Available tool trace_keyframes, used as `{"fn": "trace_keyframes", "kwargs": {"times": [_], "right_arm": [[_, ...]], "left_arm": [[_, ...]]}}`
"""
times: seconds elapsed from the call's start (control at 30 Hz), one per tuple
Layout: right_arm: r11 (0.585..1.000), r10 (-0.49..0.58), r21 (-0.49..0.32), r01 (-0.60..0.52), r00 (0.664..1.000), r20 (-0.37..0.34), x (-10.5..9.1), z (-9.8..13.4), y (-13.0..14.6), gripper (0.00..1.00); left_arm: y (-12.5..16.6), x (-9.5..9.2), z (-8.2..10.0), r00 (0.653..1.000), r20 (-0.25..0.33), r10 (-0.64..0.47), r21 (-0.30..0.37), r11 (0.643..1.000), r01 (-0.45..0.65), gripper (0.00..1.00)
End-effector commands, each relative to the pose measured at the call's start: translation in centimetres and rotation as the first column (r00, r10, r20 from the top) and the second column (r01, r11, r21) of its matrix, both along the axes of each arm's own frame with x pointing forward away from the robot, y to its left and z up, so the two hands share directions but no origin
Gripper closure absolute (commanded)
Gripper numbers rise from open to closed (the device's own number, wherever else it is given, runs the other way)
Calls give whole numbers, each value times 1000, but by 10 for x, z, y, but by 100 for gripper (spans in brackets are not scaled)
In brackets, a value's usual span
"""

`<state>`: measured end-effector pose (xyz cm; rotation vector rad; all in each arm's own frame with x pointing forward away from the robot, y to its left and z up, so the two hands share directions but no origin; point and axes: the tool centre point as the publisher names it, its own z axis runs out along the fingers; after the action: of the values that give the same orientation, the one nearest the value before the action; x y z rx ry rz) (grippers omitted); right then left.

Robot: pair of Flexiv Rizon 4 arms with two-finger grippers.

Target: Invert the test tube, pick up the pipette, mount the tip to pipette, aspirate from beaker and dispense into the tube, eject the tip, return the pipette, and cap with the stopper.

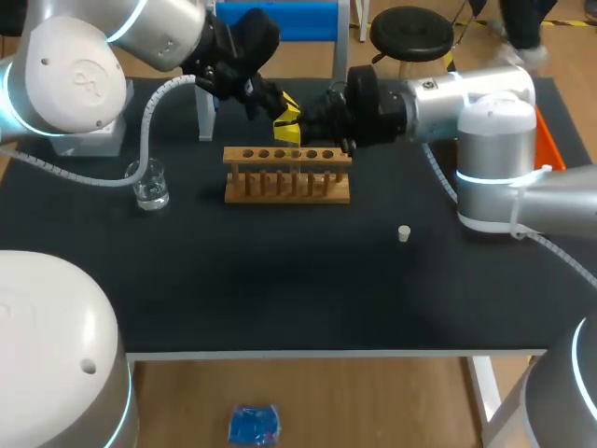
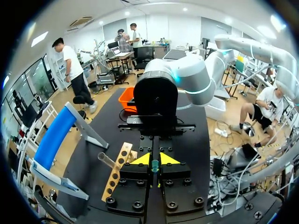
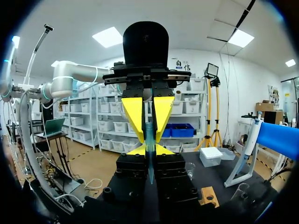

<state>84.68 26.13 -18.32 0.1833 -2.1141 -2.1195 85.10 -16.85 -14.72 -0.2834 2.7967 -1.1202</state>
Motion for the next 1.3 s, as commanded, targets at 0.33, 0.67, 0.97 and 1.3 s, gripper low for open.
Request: {"fn": "trace_keyframes", "kwargs": {"times": [0.33,0.67,0.97,1.3], "right_arm": [[1000,-13,-7,13,1000,2,-1,-2,-30,100],[990,-137,18,136,990,20,-1,2,-99,100],[988,-154,-28,155,987,42,-4,-5,-143,100],[986,-168,-12,168,986,19,-9,-23,-188,100]], "left_arm": [[0,-2,1,1000,-3,0,4,1000,0,0],[0,-2,1,1000,-3,0,4,1000,0,0],[0,-2,1,1000,-3,0,4,1000,0,0],[0,-2,1,1000,-3,0,4,1000,0,0]]}}
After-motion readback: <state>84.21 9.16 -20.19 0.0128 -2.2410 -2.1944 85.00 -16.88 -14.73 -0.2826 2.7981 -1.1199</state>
